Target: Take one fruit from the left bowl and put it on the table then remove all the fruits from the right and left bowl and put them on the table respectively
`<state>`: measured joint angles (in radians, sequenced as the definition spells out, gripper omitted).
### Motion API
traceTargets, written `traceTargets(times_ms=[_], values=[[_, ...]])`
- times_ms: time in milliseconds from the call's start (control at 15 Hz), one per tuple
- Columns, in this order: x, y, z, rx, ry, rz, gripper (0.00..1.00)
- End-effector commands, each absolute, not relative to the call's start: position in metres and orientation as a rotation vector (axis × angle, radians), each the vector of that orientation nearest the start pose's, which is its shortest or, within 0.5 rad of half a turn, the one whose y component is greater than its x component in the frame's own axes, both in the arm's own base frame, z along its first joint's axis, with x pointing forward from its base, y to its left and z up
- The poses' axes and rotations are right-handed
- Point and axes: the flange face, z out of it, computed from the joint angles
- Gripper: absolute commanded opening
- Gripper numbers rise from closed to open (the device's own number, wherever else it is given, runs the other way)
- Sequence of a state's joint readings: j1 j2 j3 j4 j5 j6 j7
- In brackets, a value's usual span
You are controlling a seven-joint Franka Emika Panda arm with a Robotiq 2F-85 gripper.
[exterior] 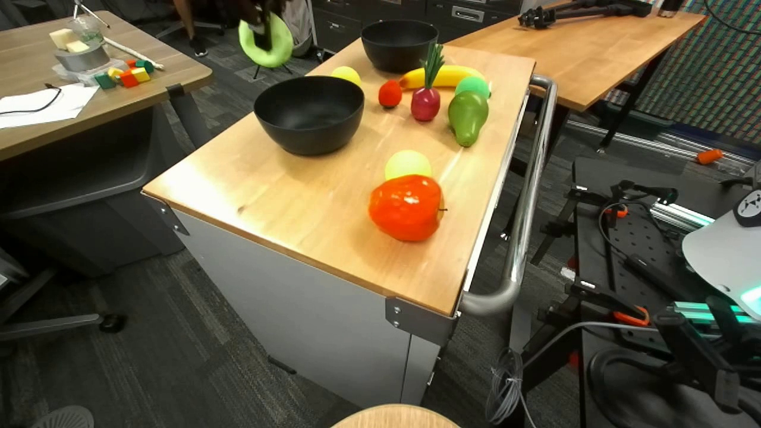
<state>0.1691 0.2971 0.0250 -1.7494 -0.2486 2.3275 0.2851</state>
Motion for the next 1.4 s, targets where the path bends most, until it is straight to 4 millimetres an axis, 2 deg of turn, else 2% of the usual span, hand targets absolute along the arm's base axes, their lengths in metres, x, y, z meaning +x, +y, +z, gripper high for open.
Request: traceTargets(times_ms=[0,133,200,400,533,867,1333], values=[[0.644,0.151,0.492,-3.105,-0.137,-0.698,0.13],[0.637,0.173,0.502,-3.059,-0.195,-0.707,0.1],[0.632,0.184,0.501,-3.044,-0.232,-0.691,0.12],[0.622,0.211,0.479,-3.023,-0.328,-0.591,0.11],[0.616,0.22,0.46,-3.024,-0.368,-0.516,0.11],[0.608,0.216,0.408,-3.069,-0.372,-0.337,0.11],[0.592,0.21,0.356,-3.072,-0.274,-0.109,0.11]])
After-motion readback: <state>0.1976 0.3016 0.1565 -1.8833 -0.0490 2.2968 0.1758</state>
